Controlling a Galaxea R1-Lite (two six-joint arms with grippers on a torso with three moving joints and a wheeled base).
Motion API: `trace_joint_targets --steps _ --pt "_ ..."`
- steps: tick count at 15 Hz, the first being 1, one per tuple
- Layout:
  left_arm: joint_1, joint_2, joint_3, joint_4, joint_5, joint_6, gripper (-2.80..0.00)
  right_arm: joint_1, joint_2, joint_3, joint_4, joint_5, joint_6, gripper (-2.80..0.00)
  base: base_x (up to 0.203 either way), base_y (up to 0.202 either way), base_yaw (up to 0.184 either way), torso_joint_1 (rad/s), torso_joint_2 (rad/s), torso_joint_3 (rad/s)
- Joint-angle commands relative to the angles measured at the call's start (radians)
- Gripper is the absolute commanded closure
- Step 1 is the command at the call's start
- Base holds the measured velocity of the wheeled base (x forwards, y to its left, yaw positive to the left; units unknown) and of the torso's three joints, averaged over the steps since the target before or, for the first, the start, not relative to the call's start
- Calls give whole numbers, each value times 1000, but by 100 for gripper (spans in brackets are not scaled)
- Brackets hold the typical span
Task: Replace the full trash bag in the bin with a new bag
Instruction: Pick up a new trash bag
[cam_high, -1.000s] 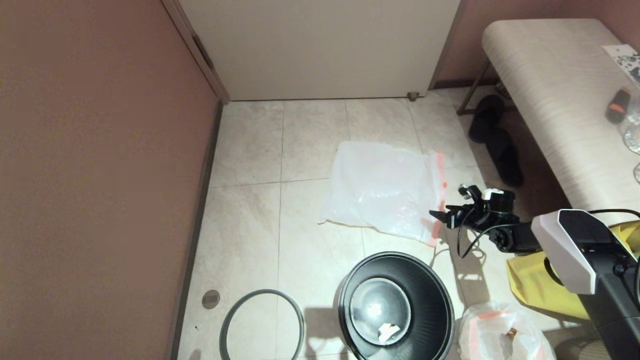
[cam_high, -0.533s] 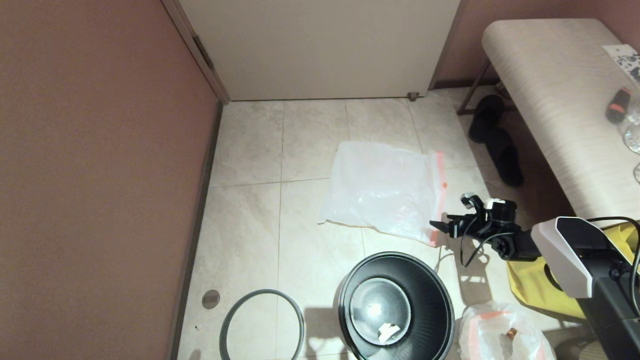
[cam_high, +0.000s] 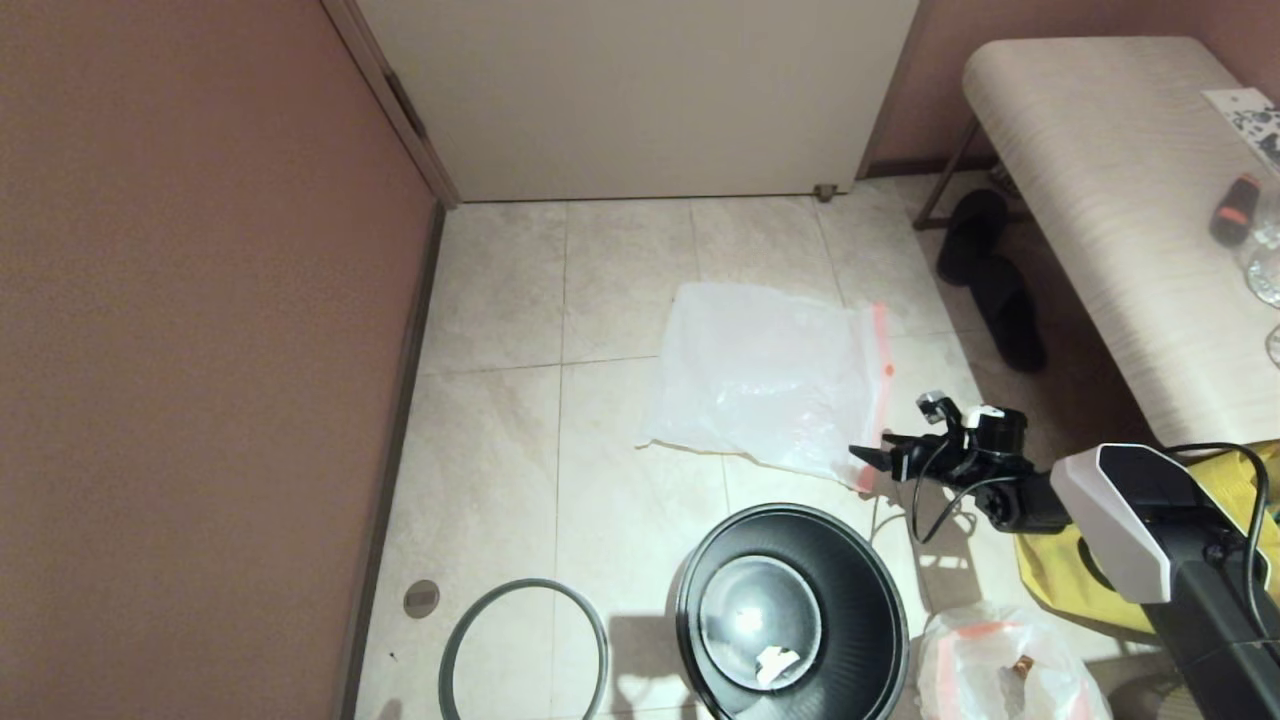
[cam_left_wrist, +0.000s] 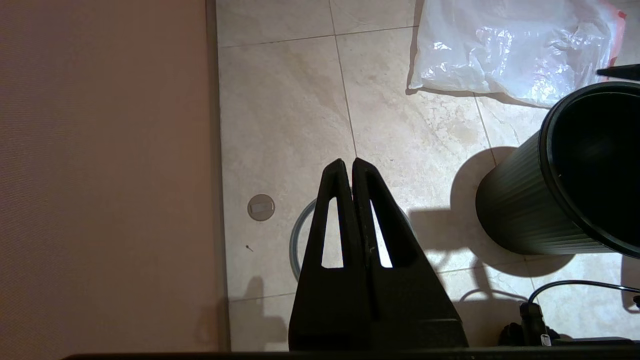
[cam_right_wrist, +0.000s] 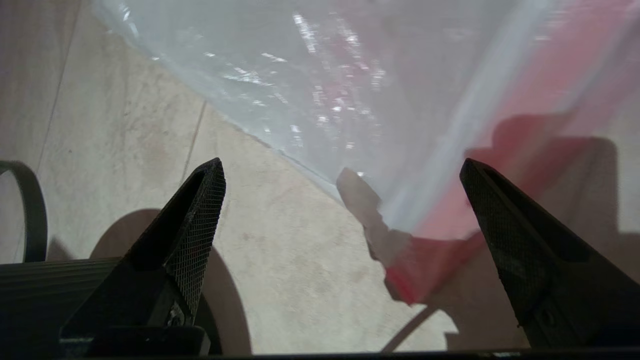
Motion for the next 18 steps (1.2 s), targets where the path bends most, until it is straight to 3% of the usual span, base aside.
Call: trace_joint_targets --steps 1,4,10,12,18 --pt "0 1 0 0 0 0 0 17 27 -2 -60 3 -18 -280 0 0 0 0 0 0" --pt "0 1 0 0 0 -1 0 16 49 -2 -65 -1 -24 -280 0 0 0 0 0 0" --pt "0 1 0 0 0 0 0 14 85 -1 -103 -10 -160 -280 0 0 0 0 0 0" --pt "0 1 0 0 0 0 0 8 106 -1 -121 -63 -199 -280 0 0 0 0 0 0" --pt "0 1 0 0 0 0 0 -15 121 -1 -122 -73 -208 -280 0 0 0 0 0 0"
